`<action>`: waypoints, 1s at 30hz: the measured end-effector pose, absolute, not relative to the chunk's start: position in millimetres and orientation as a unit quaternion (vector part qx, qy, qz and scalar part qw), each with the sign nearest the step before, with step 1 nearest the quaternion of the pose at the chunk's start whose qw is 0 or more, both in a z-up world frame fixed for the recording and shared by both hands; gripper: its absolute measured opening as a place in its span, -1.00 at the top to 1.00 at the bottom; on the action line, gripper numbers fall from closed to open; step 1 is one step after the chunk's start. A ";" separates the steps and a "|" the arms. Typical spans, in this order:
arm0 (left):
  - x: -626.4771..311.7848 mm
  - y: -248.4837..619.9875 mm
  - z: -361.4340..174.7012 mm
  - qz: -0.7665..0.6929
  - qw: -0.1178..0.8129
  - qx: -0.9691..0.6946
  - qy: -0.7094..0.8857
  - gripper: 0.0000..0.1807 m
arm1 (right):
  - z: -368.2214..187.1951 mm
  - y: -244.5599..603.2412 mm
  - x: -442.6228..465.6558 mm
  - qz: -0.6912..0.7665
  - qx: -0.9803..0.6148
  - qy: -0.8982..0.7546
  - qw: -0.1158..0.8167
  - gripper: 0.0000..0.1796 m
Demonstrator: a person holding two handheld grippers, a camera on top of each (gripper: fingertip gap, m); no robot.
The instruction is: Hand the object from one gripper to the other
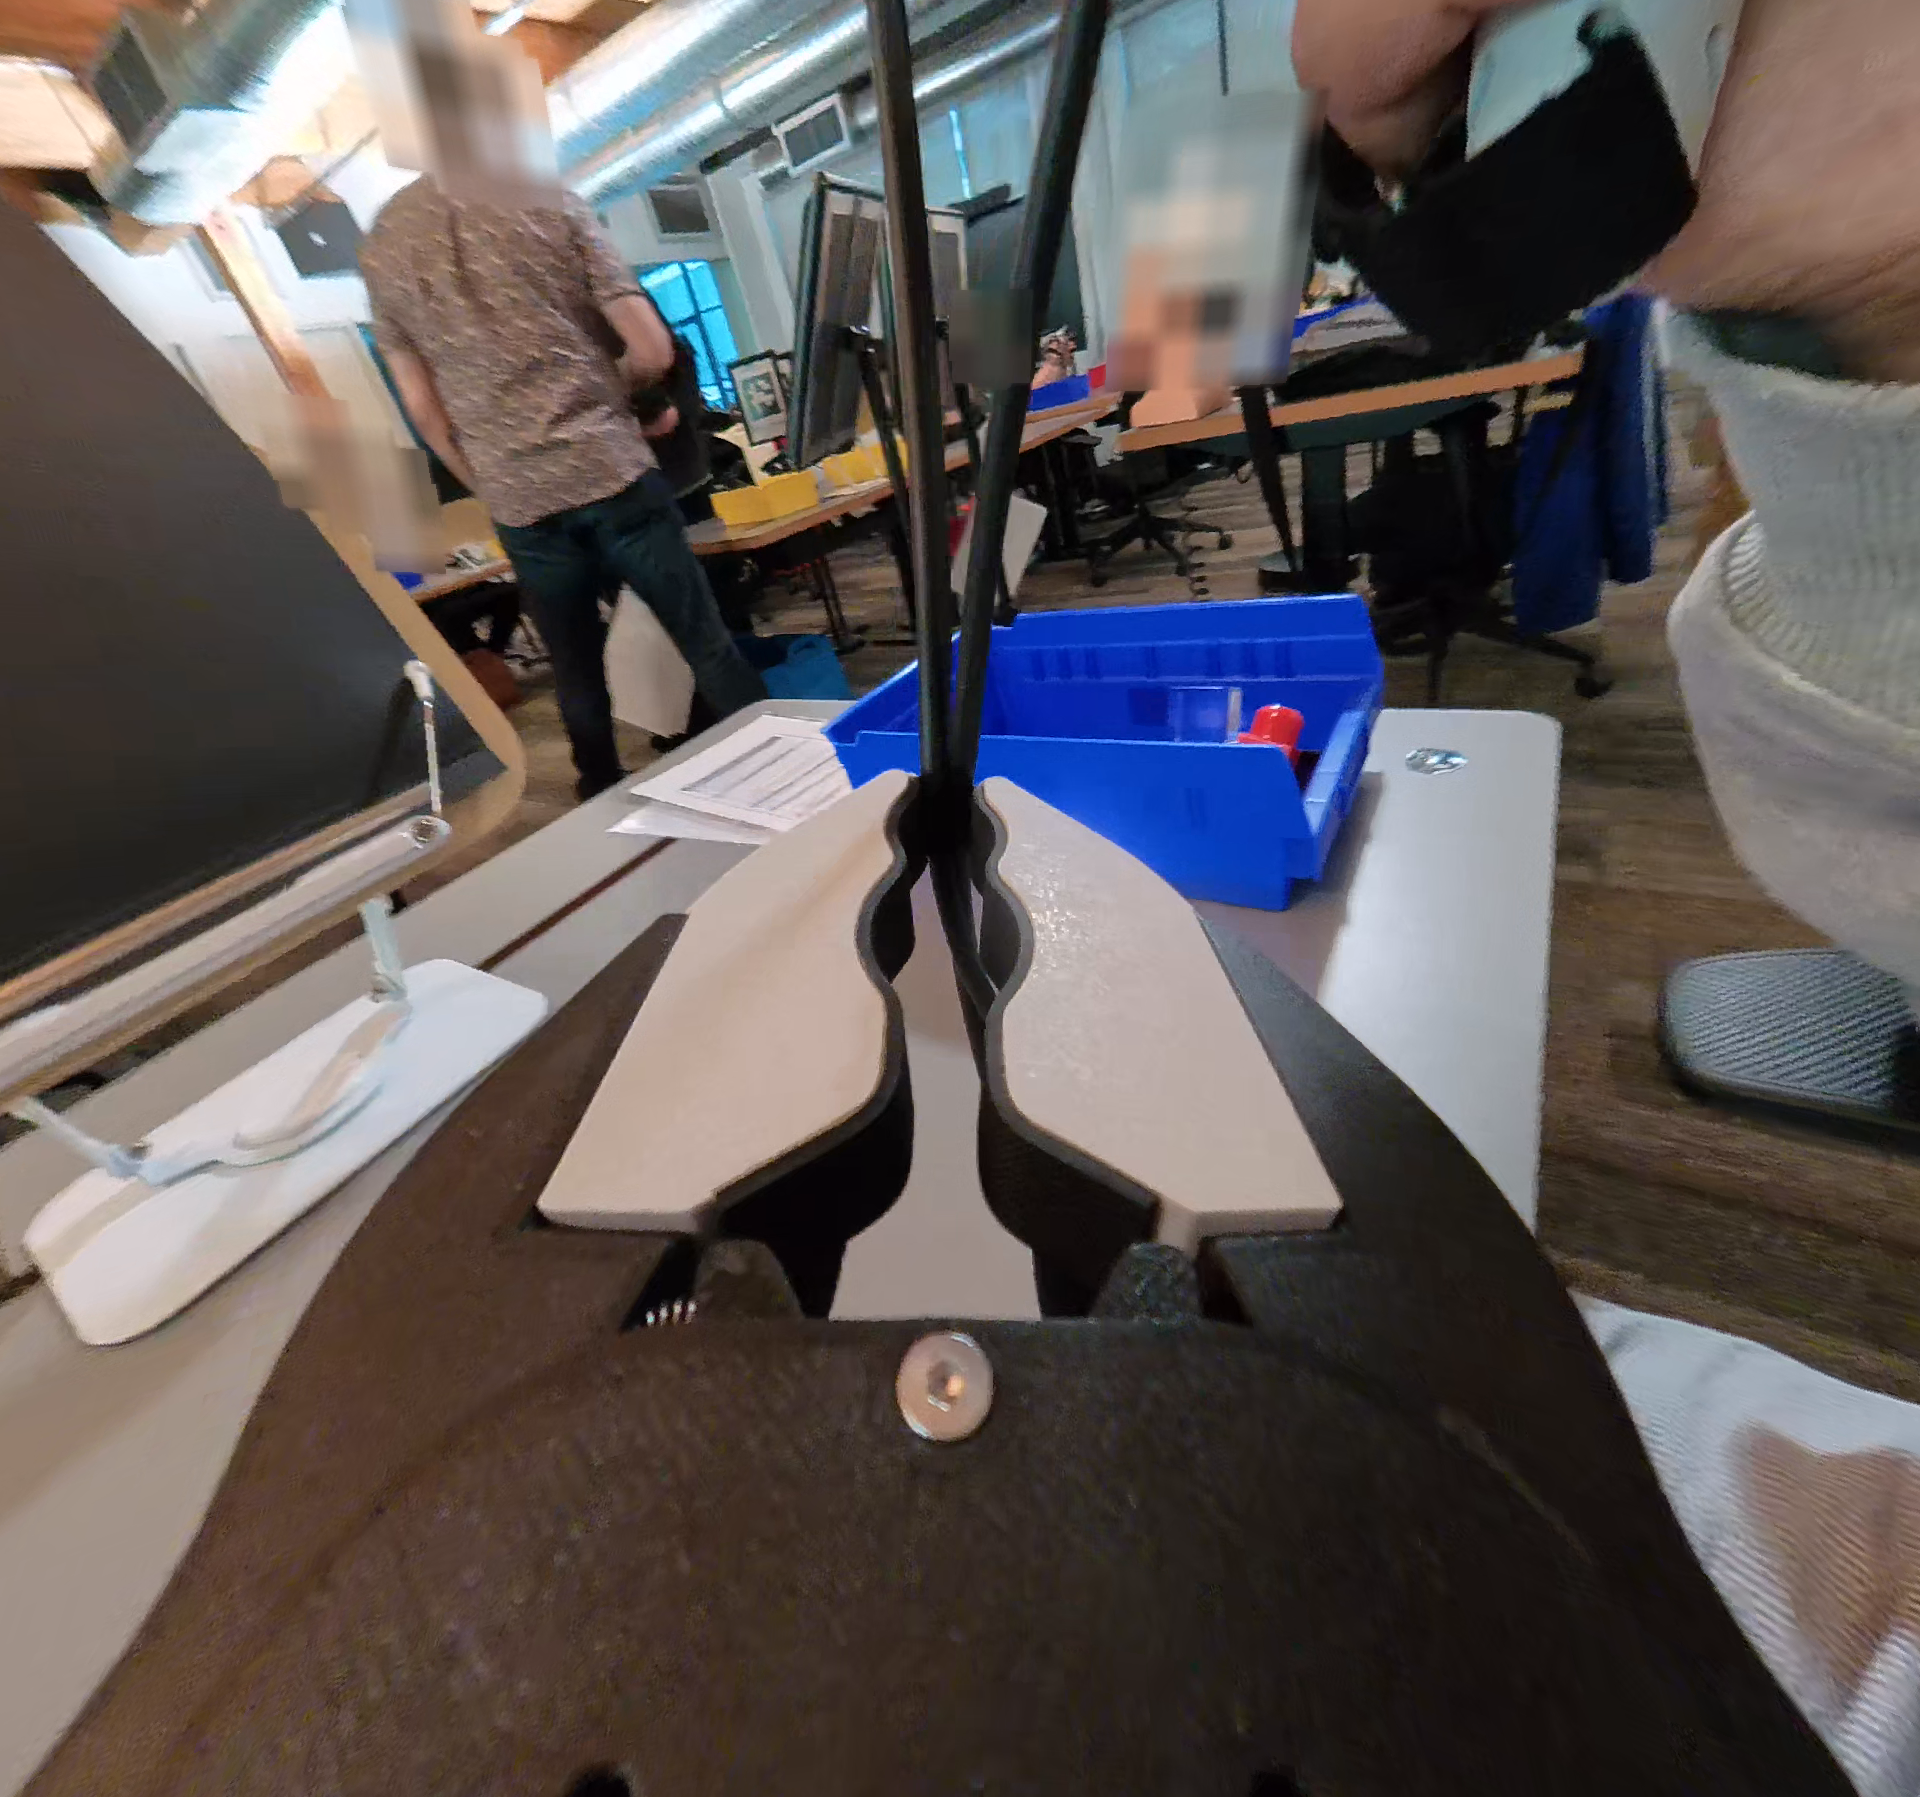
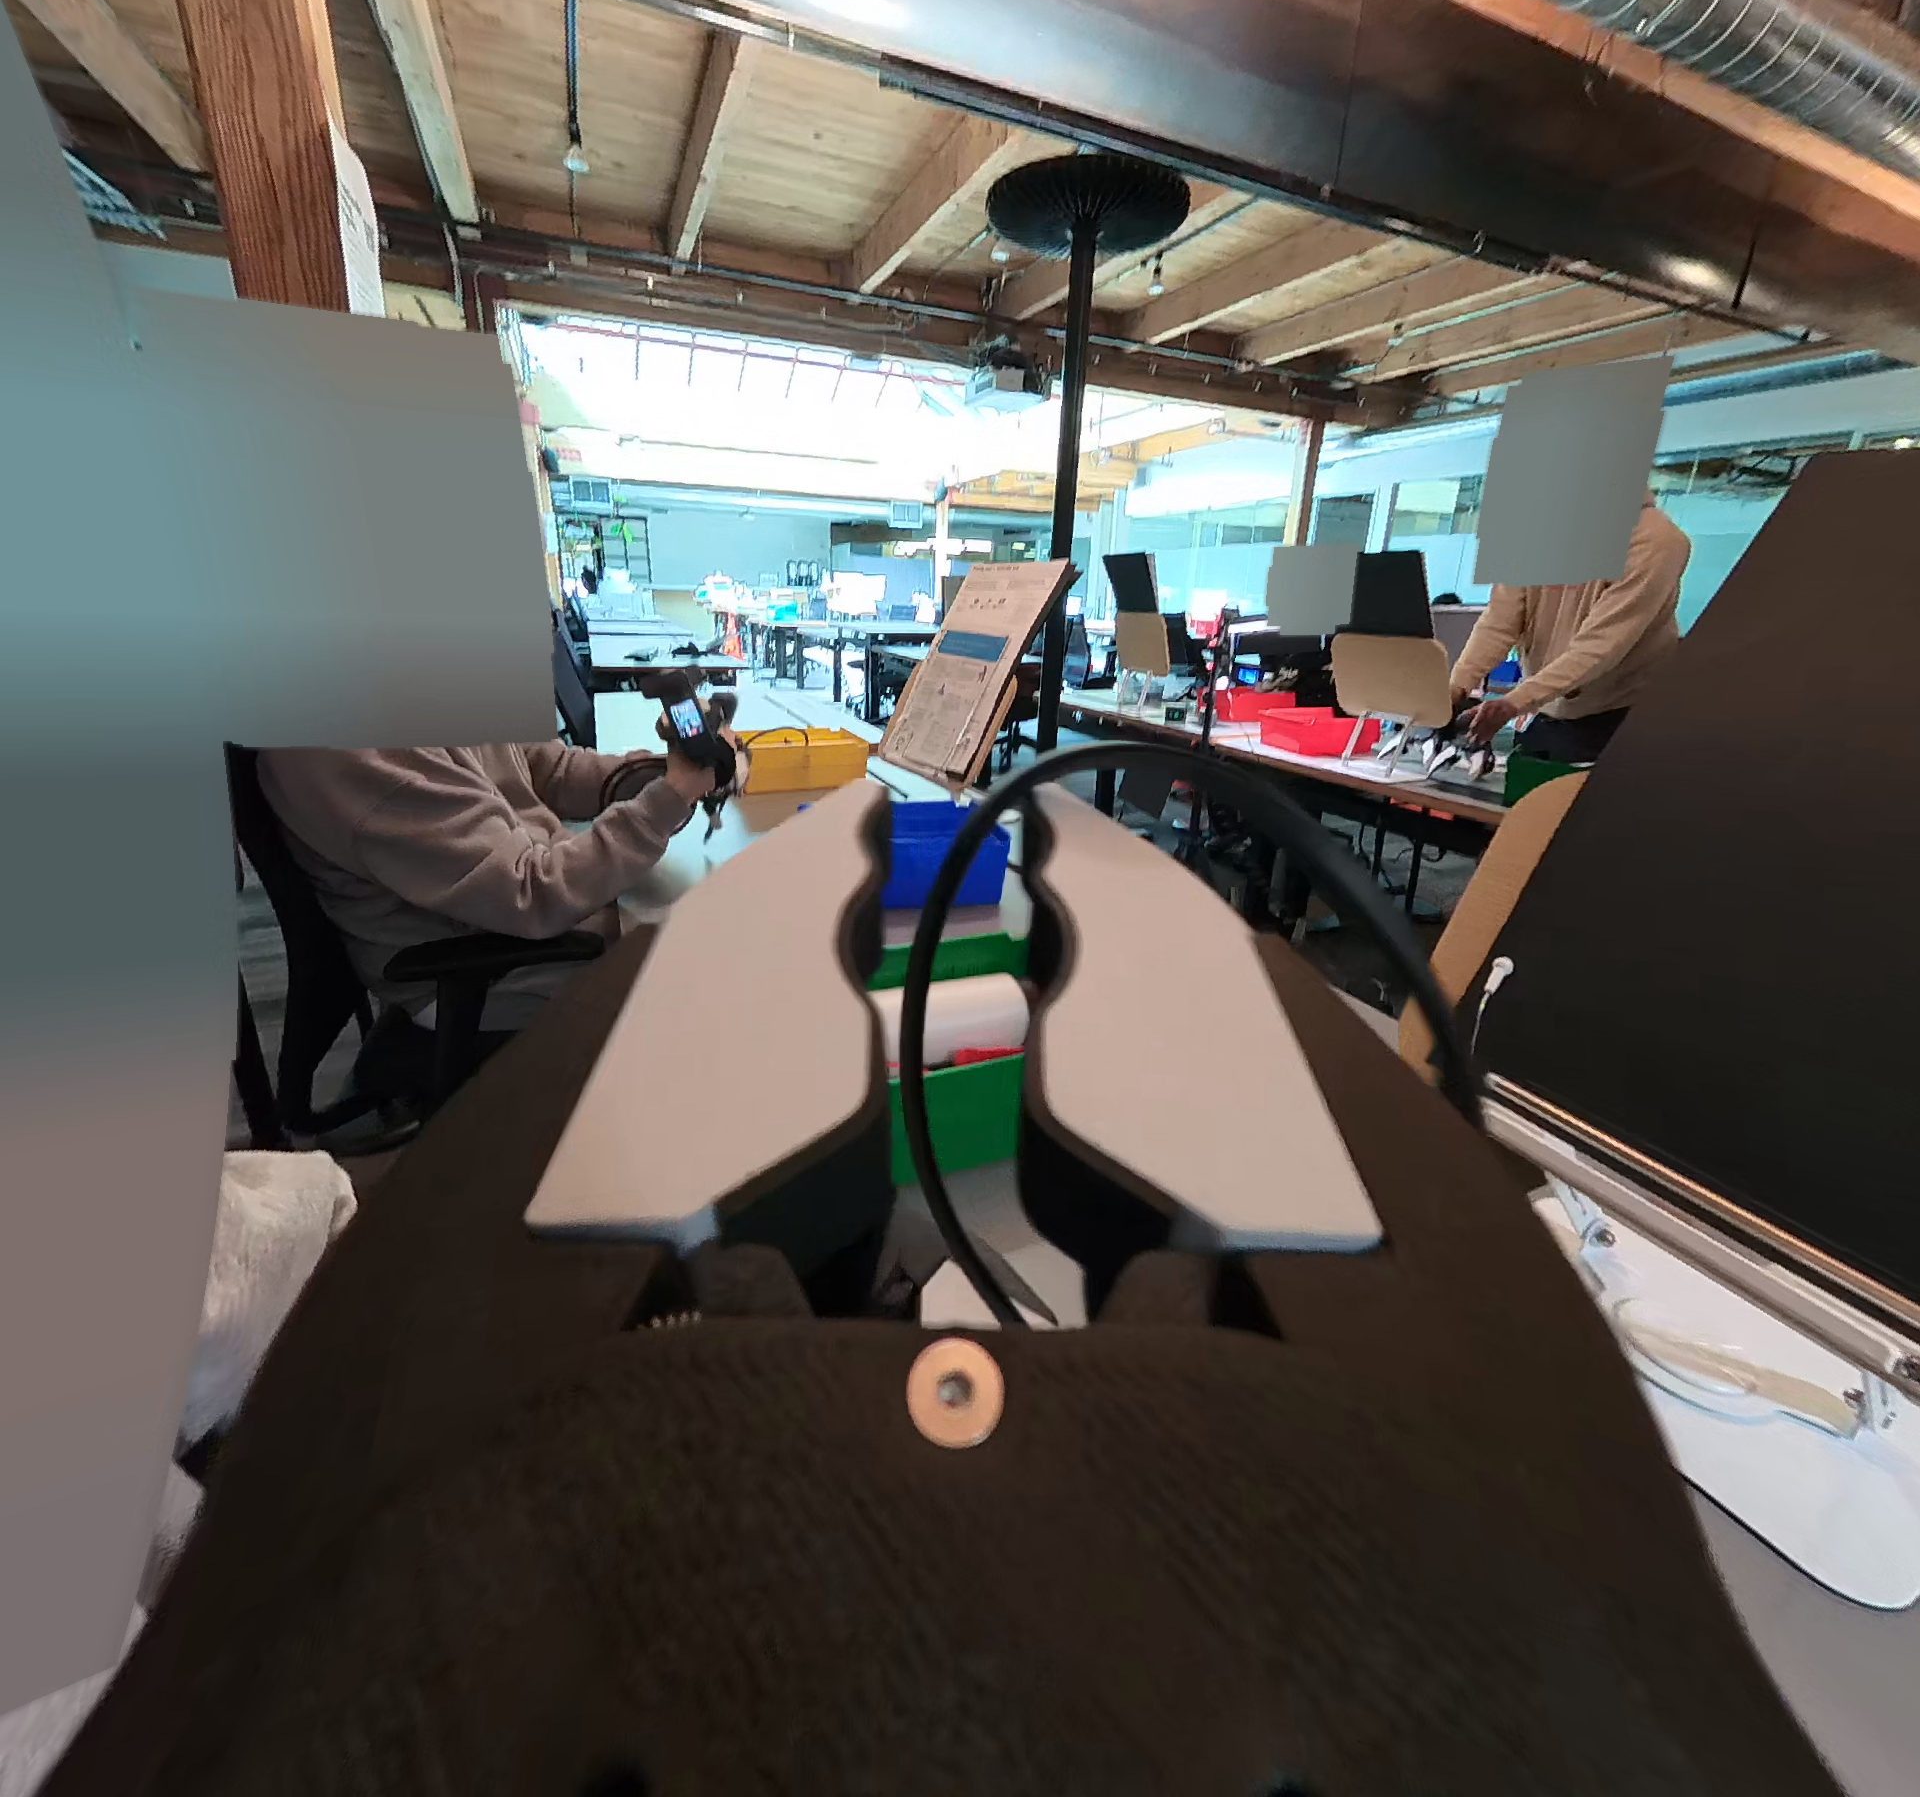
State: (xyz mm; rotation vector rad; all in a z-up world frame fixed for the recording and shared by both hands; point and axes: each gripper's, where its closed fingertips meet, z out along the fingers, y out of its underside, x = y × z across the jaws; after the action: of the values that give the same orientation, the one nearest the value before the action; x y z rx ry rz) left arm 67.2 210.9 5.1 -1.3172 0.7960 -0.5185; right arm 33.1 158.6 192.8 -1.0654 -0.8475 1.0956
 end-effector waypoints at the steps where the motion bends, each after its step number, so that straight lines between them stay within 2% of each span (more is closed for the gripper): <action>1: 67.1 211.6 4.7 -0.250 0.679 -0.594 0.350 0.93 | 191.0 160.5 31.7 0.480 -0.470 -0.374 0.639 0.66; 6: 49.8 231.5 0.5 -0.340 0.629 -0.637 0.288 0.93 | 179.5 177.0 28.3 0.477 -0.499 -0.378 0.617 0.30; 9: 21.8 252.0 4.9 -0.391 0.608 -0.655 0.220 0.94 | 170.6 186.2 27.4 0.496 -0.517 -0.377 0.587 0.21; 14: -37.1 278.2 22.6 -0.509 0.574 -0.637 0.070 0.94 | 156.8 200.7 23.4 0.528 -0.532 -0.366 0.552 0.23; 23: -90.5 282.7 56.3 -0.459 0.647 -0.607 0.047 0.94 | 128.2 215.3 8.1 0.474 -0.564 -0.400 0.545 0.27; 30: -80.8 268.5 72.6 -0.524 0.625 -0.576 0.056 0.95 | 83.4 224.5 -12.4 0.402 -0.596 -0.465 0.517 0.59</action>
State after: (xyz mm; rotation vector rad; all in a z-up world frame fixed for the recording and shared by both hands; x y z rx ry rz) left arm -80.8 268.5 72.6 -1.3217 0.1279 -1.2012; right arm -12.4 224.5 83.4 -1.4307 -1.1160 0.9645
